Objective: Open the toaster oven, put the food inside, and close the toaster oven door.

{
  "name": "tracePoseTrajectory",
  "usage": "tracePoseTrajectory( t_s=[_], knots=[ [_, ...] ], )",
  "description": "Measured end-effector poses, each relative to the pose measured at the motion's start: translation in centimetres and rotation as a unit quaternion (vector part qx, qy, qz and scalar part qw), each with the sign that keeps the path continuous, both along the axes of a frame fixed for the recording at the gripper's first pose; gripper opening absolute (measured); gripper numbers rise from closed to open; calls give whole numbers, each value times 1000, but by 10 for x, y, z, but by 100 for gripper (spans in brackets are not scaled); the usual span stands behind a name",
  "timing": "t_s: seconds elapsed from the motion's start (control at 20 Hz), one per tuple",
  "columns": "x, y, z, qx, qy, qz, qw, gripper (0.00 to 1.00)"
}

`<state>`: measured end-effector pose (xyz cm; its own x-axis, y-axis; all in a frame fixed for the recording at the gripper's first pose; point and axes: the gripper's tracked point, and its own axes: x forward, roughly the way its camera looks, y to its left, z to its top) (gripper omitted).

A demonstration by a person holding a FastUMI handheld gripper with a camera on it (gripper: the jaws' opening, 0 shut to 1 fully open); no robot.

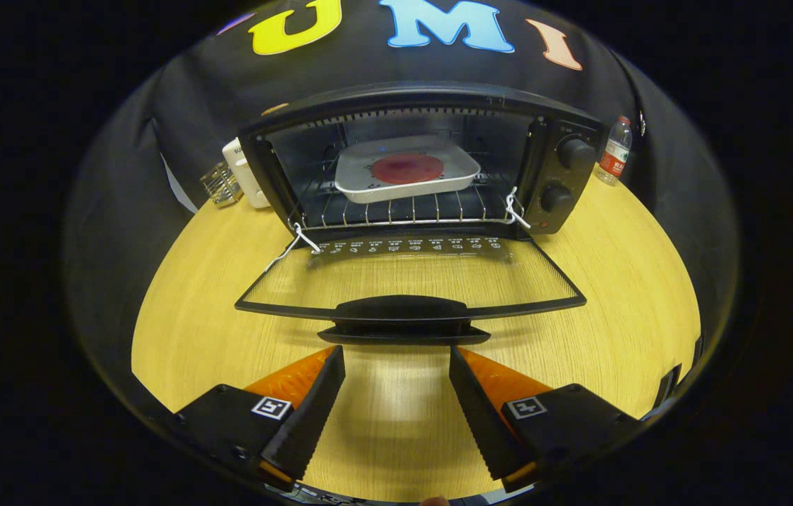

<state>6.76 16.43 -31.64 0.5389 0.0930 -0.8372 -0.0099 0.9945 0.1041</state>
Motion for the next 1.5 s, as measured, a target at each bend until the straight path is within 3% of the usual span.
tracePoseTrajectory(
  t_s=[0.55, 0.8, 0.9, 1.15, 1.5],
  knots=[
    [13, 2, 40, 10, -67, 10, 998, 96],
    [28, -7, 73, -6, -132, 18, 991, 96],
    [29, -12, 93, -9, -175, 23, 984, 96],
    [23, -25, 160, -27, -300, 39, 953, 96],
    [-31, -56, 224, -28, -352, 42, 935, 96]
  ],
)
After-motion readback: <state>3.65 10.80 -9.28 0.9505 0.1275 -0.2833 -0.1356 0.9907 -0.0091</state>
